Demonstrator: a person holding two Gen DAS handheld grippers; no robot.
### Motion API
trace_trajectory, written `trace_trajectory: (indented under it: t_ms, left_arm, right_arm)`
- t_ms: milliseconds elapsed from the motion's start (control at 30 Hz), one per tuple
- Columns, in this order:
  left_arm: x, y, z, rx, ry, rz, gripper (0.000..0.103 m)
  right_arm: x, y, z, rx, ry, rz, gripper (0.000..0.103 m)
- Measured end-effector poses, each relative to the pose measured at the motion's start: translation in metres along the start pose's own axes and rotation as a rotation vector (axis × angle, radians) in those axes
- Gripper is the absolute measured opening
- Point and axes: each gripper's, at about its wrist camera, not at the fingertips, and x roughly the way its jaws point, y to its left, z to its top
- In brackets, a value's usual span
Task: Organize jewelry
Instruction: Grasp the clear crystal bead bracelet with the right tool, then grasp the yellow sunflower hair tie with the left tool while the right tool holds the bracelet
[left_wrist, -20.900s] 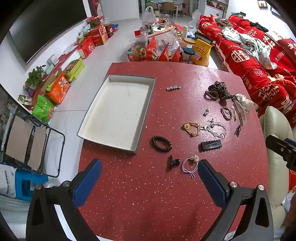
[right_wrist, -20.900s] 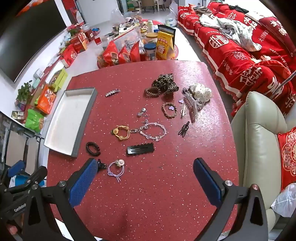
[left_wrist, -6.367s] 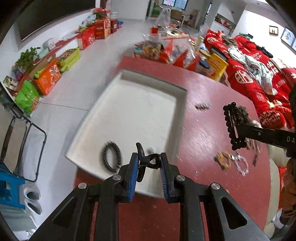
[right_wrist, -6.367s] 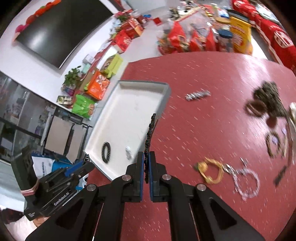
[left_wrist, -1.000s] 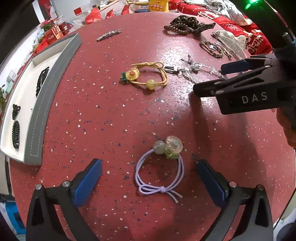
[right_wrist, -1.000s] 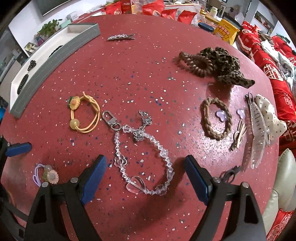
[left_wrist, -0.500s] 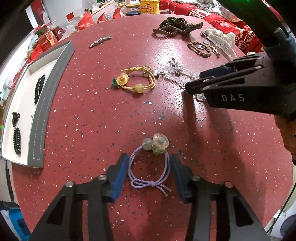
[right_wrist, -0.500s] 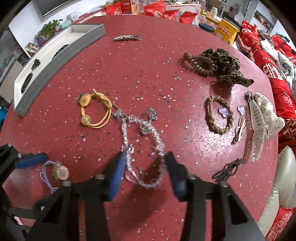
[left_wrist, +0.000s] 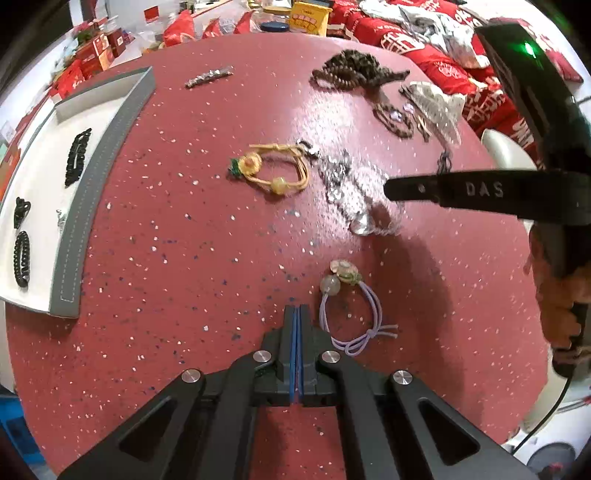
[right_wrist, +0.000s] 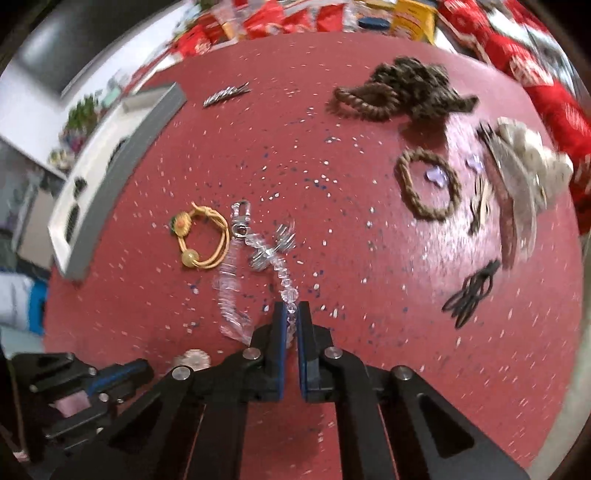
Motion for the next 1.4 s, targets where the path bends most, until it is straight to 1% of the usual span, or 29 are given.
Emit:
trace_trajectory:
  t_ms: [100,267,500,600,633,667,700,733,767,800,867,1100,1400]
  left_arm:
    - [-0.008,0.003,0.000,-0.005,-0.012,-0.005,0.001]
    - [-0.014,0.005,-0.001,-0.015,-0.014,-0.016,0.001]
    - [-0.010,0.008,0.005,-0.064,-0.014,0.012,0.001]
    - [-0.007,0.012,0.011,-0.072,-0.014,0.038,0.002]
    - [-0.005,0.013,0.013,-0.073,-0.013,0.044,0.007]
    - [-0.005,0.014,0.015,-0.077,-0.013,0.046,0.044]
    - [-0.006,0.016,0.016,-0.092,-0.023,0.052,0.091]
    - [-0.010,0.018,0.018,-0.113,-0.060,0.070,0.101]
    - [-0.014,0.019,0.019,-0.121,-0.085,0.077,0.101]
    - [-0.014,0.019,0.023,-0.117,-0.086,0.069,0.101]
    - [-0.011,0.019,0.029,-0.114,-0.078,0.075,0.101]
    - [0.006,0.013,0.051,-0.093,-0.085,0.090,0.101]
    - [0.039,0.010,0.082,-0.061,-0.078,0.118,0.101]
  right_arm:
    - [-0.007,-0.006,-0.004,0.042,-0.003,0.034,0.005]
    - [-0.019,-0.009,-0.014,0.077,-0.015,0.066,0.005]
    - [-0.043,-0.017,-0.019,0.131,-0.051,0.119,0.005]
    - [-0.051,-0.021,-0.022,0.159,-0.070,0.144,0.005]
    - [-0.053,-0.022,-0.021,0.168,-0.076,0.152,0.005]
    - [-0.056,-0.024,-0.022,0.177,-0.084,0.160,0.005]
    - [-0.058,-0.025,-0.021,0.185,-0.090,0.166,0.005]
    - [-0.059,-0.025,-0.020,0.190,-0.095,0.168,0.005]
    - [-0.062,-0.027,-0.020,0.198,-0.103,0.177,0.005]
    - [-0.064,-0.028,-0.020,0.206,-0.110,0.186,0.005]
    - [-0.069,-0.031,-0.020,0.214,-0.120,0.197,0.005]
    - [-0.081,-0.030,-0.020,0.226,-0.146,0.223,0.005]
    - [-0.090,-0.032,-0.026,0.233,-0.159,0.230,0.005]
